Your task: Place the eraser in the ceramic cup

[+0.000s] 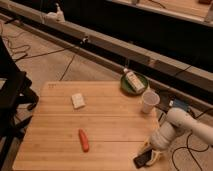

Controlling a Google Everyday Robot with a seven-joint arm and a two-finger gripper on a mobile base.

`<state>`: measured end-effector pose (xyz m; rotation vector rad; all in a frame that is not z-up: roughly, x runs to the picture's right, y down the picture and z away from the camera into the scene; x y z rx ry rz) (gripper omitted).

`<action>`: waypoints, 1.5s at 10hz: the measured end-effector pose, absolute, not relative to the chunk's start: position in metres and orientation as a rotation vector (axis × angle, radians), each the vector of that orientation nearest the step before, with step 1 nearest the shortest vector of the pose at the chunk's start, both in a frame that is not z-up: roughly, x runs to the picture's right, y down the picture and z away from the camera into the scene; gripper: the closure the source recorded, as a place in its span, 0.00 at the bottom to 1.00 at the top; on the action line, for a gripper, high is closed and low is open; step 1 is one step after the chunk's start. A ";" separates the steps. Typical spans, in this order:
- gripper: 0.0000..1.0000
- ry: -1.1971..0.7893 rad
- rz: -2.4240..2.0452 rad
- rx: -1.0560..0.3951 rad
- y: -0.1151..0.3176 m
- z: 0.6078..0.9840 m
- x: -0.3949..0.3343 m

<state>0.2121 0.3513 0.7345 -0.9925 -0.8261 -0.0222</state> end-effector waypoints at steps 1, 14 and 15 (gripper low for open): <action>0.89 -0.823 -0.021 -0.984 0.349 0.736 0.213; 0.89 -0.488 0.175 -0.758 0.200 0.742 0.331; 0.89 -0.462 0.198 -0.748 0.187 0.742 0.340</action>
